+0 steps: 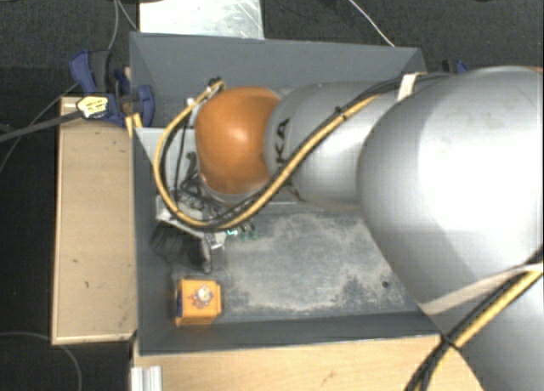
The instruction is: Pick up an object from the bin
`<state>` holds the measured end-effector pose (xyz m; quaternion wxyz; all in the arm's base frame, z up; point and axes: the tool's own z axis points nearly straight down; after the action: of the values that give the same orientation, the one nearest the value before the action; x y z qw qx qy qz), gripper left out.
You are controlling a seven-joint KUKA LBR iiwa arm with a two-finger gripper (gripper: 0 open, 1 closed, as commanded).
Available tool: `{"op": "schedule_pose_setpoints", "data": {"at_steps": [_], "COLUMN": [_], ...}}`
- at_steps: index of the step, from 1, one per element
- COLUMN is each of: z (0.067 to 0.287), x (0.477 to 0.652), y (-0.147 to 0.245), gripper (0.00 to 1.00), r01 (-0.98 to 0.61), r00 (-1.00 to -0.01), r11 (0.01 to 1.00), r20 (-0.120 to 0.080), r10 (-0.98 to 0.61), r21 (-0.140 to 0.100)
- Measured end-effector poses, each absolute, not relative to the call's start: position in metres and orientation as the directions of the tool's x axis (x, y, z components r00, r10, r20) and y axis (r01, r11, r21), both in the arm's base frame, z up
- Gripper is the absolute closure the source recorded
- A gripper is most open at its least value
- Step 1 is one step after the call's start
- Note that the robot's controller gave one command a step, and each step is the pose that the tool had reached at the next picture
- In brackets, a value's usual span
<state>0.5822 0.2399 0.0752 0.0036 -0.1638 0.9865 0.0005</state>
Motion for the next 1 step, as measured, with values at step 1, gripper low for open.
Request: {"op": "schedule_pose_setpoints", "data": {"at_steps": [1], "z": [0.0752], "x": [0.5822], "y": [0.2400], "gripper": [0.00], "r01": [-0.321], "r00": [-0.947], "r11": [0.947], "r20": [-0.007], "r10": [-0.321], "r21": [0.000]}}
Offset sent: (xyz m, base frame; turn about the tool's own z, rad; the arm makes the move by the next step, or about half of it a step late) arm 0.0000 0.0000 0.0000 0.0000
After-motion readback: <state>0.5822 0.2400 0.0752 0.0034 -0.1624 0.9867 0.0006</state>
